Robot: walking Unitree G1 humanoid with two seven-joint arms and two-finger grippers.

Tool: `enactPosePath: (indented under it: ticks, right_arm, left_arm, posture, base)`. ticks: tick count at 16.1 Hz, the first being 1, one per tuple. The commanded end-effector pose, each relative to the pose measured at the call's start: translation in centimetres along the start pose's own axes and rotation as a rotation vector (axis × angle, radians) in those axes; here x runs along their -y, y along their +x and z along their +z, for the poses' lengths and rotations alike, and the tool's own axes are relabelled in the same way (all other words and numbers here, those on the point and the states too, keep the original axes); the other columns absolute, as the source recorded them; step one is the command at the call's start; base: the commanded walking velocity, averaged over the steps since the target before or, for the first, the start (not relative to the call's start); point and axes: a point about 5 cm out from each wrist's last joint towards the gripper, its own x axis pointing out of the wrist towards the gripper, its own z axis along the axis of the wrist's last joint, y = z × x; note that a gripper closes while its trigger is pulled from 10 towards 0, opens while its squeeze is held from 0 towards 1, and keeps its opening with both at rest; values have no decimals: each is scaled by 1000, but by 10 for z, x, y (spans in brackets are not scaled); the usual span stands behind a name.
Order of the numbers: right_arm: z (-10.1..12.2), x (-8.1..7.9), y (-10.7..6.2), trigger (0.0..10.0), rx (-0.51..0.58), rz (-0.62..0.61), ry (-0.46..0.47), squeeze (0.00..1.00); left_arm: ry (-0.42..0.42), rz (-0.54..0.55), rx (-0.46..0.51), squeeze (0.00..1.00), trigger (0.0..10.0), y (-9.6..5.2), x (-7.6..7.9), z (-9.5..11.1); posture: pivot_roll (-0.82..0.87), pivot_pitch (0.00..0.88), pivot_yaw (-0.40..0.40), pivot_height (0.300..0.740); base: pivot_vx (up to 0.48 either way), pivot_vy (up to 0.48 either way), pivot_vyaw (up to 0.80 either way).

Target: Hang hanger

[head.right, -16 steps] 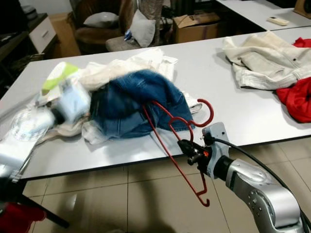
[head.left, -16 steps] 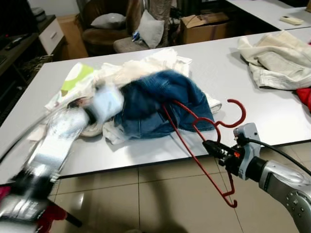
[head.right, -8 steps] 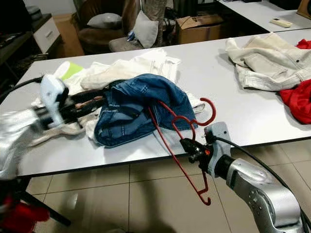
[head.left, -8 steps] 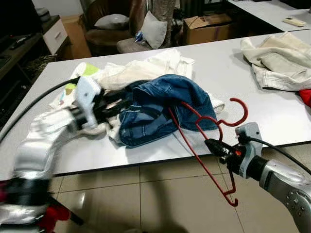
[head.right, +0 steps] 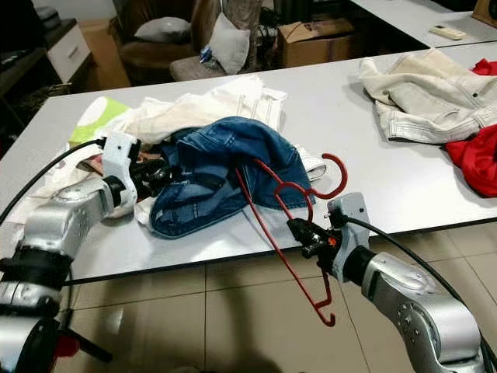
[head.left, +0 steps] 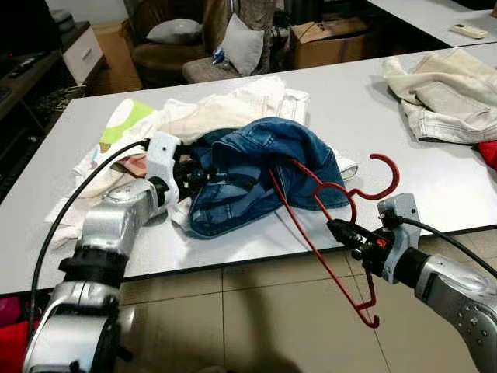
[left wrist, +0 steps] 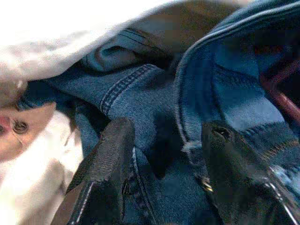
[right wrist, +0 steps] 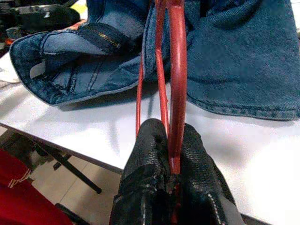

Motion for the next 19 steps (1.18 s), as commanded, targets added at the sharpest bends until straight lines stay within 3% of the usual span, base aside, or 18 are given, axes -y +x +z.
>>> enactPosePath:
  ticks: [1, 4, 8, 11, 12, 13, 14, 17, 19]
  right_arm:
    - [7, -2, -3, 10000, 38, -2, -8, 0]
    - [6, -1, -3, 10000, 41, -7, -5, 0]
    - [8, 0, -3, 10000, 43, -3, -6, 0]
    - [9, -1, -2, 10000, 45, 0, -10, 0]
    - [9, -1, -3, 10000, 45, 0, -10, 0]
    - [9, -1, -3, 10000, 45, -1, -10, 0]
    - [9, -1, -3, 10000, 45, -2, -10, 0]
    - [8, 0, -3, 10000, 44, -3, -9, 0]
    - [7, -1, -3, 10000, 43, -1, -8, 0]
  left_arm:
    - [-95, -7, 20, 0, 10000, 0, -4, 3]
    - [-277, -117, 22, 0, 10000, 4, 2, 0]
    - [-387, -238, -112, 0, 10000, 8, 15, -20]
    - [-444, -270, -124, 0, 10000, 10, 19, -21]
    - [-463, -299, -115, 0, 4157, 10, 21, -18]
    - [-440, -322, -119, 0, 1373, 10, 25, -18]
    - [-396, -353, -123, 0, 78, 10, 29, -18]
    - [-347, -388, -101, 0, 0, 8, 36, -20]
    - [-368, -382, -87, 0, 0, 8, 37, -20]
  posture:
    - [-159, 0, 153, 740]
    - [-160, 0, 154, 740]
    - [-154, 0, 149, 740]
    - [-154, 0, 149, 740]
    - [-156, 0, 149, 740]
    - [-156, 0, 149, 740]
    - [-155, 0, 149, 740]
    - [-154, 0, 150, 740]
    - [-154, 0, 150, 740]
  base:
    - [0, 0, 0]
    - [0, 0, 0]
    - [0, 0, 0]
    - [0, 0, 0]
    - [0, 0, 0]
    - [0, 0, 0]
    - [0, 0, 0]
    - [0, 0, 0]
    - [0, 0, 0]
